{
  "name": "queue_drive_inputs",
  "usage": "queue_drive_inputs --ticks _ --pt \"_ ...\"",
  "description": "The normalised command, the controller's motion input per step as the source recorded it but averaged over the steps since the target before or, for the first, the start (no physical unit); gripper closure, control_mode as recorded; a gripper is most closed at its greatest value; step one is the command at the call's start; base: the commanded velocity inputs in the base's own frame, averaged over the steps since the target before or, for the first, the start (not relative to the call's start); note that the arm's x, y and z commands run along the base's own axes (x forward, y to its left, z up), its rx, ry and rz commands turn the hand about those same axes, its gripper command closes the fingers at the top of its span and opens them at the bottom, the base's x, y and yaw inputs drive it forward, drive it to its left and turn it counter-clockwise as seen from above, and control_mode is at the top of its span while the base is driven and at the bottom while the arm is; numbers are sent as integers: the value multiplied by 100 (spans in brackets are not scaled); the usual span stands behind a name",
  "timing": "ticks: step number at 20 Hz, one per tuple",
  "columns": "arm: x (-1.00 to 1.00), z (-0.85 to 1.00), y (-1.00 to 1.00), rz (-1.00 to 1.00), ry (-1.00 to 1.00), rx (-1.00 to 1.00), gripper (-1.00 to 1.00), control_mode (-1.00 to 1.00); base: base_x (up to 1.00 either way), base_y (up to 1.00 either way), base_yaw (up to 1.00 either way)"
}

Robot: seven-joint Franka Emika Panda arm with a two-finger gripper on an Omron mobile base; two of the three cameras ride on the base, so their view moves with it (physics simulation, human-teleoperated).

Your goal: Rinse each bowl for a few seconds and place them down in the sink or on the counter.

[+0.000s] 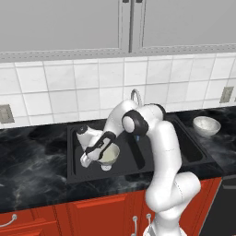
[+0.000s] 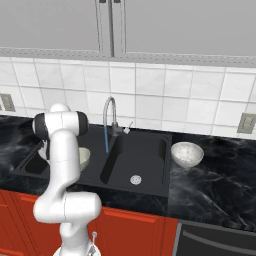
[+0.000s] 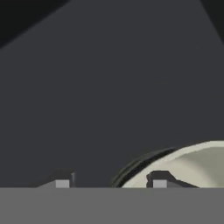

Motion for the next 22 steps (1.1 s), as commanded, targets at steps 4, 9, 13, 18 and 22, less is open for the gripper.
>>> queue_drive_inputs --ticks 4,9,13,18,22 --pt "2 12 -9 -2 0 0 -100 -100 0 0 0" --pt "-1 31 -2 -2 0 1 -100 -100 0 0 0" --pt "-6 49 -3 -1 -1 4 -100 -100 0 0 0" --pt "-19 60 -7 -2 -5 4 -100 -100 0 0 0" --pt "-24 62 -14 -1 -4 4 -100 -100 0 0 0"
